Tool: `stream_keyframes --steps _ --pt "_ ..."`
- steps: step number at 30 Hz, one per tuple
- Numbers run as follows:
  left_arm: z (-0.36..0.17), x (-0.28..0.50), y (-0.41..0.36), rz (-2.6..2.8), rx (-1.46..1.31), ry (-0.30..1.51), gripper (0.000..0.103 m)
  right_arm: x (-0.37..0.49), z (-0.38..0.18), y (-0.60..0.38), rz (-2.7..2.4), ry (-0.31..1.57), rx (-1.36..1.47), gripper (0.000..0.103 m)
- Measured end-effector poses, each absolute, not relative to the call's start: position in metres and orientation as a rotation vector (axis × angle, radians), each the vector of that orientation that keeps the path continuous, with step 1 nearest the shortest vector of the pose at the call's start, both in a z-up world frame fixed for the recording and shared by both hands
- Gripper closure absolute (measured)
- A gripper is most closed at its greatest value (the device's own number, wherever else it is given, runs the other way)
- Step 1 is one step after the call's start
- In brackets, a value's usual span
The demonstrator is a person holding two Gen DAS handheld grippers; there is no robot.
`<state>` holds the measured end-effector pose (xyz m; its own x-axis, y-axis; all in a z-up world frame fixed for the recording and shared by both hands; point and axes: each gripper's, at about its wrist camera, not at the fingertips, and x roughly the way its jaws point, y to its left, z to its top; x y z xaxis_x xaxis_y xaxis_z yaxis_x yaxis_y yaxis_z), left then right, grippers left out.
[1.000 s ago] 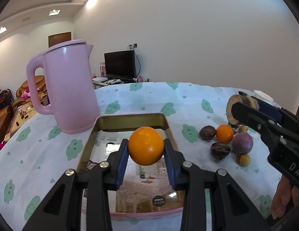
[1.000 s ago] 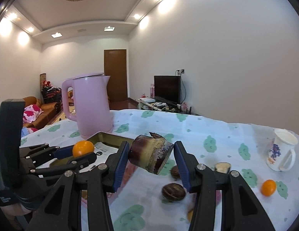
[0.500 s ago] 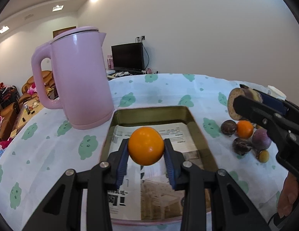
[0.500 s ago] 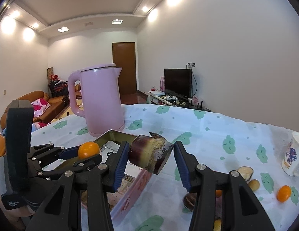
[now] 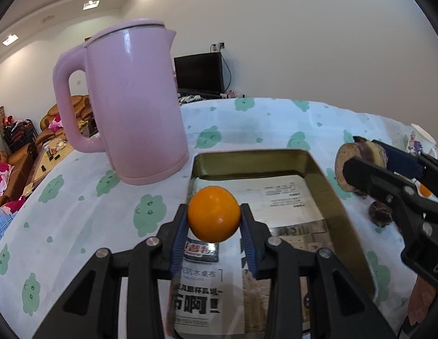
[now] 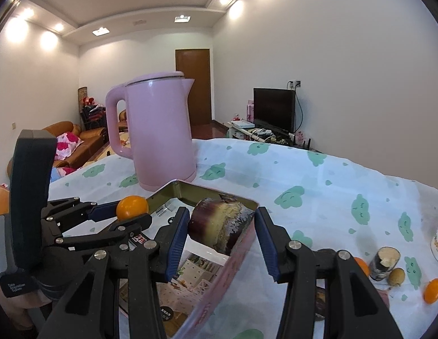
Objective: Organize fruits
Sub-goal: 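Lower the yam piece and orange into the tin box and open both grippers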
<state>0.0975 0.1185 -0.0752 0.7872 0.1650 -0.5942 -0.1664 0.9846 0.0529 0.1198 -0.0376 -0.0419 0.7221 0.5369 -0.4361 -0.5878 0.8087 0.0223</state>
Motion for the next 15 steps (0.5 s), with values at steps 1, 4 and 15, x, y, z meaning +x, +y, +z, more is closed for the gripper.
stream_keyframes --steps 1,4,15 --pt "-0.077 0.099 0.120 0.181 -0.002 0.646 0.066 0.121 -0.043 -0.036 0.625 0.447 -0.125 0.053" --pt "-0.078 0.099 0.120 0.187 0.012 0.647 0.066 0.123 -0.047 -0.030 0.633 0.461 -0.134 0.053" --pt "-0.079 0.104 0.116 0.185 0.051 0.648 0.066 0.131 -0.058 -0.018 0.652 0.519 -0.168 0.053"
